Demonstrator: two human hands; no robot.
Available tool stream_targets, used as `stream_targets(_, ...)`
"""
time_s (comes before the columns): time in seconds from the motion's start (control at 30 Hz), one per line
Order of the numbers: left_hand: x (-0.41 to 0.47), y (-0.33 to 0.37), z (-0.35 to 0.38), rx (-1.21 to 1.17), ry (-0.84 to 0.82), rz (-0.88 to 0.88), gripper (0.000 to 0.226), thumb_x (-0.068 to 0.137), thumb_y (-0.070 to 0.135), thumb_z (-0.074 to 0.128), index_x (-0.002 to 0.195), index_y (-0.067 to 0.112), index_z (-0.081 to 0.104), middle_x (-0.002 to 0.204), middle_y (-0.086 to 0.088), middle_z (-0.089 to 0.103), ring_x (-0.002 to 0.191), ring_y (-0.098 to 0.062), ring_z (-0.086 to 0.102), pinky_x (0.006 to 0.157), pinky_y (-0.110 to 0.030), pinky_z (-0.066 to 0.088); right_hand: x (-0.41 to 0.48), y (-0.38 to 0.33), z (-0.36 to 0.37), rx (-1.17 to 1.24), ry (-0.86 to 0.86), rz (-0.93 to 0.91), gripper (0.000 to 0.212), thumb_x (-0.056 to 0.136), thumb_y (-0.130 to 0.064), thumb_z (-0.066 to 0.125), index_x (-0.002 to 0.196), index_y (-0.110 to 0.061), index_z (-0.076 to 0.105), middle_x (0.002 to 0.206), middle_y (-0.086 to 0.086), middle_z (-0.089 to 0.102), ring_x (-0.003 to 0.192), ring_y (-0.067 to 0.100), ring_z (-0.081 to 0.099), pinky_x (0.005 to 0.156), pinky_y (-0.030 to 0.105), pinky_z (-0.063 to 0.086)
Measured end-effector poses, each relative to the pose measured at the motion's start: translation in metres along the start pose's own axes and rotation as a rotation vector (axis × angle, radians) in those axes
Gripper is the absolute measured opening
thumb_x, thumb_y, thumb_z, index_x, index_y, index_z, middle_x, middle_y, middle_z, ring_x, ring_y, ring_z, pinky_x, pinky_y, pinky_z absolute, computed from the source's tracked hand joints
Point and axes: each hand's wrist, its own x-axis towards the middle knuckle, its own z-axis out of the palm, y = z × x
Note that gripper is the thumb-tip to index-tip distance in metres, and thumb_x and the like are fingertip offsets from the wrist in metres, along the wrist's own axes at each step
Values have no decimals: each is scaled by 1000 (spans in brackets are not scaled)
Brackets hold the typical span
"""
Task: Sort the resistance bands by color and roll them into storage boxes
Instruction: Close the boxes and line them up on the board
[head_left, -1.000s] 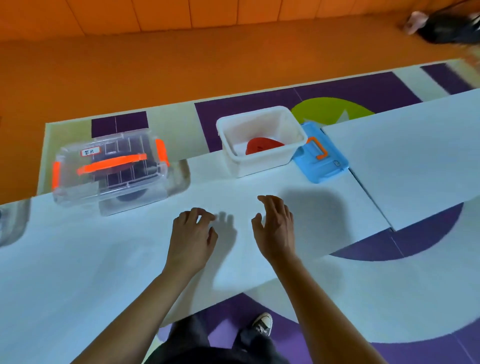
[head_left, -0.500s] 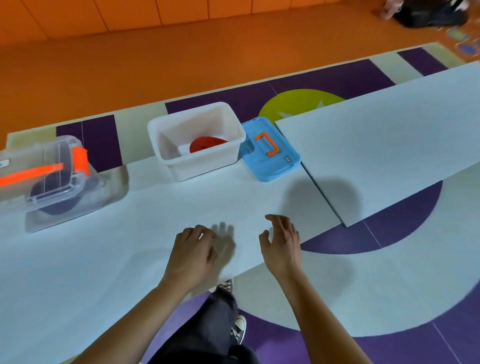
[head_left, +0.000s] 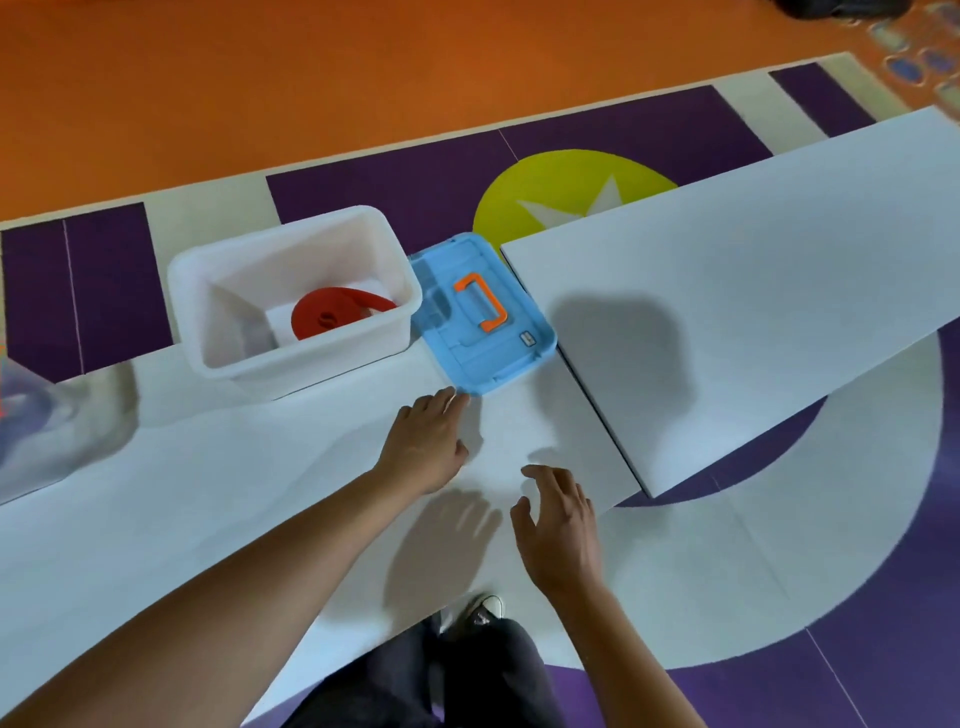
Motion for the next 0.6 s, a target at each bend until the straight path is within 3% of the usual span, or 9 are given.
stream_targets(0.27,46,-2,25,73,-153,-130,78,101,30,54,162,20,7,171,-5,4,153,-32,19,121,-47,27,31,27,-4,-4,-111,-39,40,95,-24,64,135,-22,58,132,0,60,115,22,60,99,35,45)
stream_targets(0.37,43,6,32,121,-43,-145,73,97,21,61,157,27,20,170,-8,3,151,-37,23,117,-48,33,44,32,-11,-11,-146,-55,41,96,-24,62,136,-21,57,132,1,59,117,24,59,100,35,44)
stream_targets(0.43,41,13,38,131,-35,-122,67,95,13,60,152,30,30,170,-6,-8,152,-38,21,116,-51,35,53,35,-17,-19,-178,-62,41,96,-25,61,137,-22,56,134,0,58,119,24,57,102,36,43)
stream_targets(0.5,40,22,44,85,-80,-101,61,97,10,53,151,27,31,170,-1,-15,153,-35,18,118,-50,35,62,37,-22,-32,-200,-75,42,96,-25,60,137,-22,56,134,1,58,119,25,57,101,37,42)
stream_targets(0.6,44,32,45,10,-45,-90,58,100,12,50,153,22,28,171,1,-8,152,-31,19,118,-46,35,74,41,-27,-30,-205,-92,41,94,-23,60,135,-20,57,131,3,59,116,28,58,99,39,43)
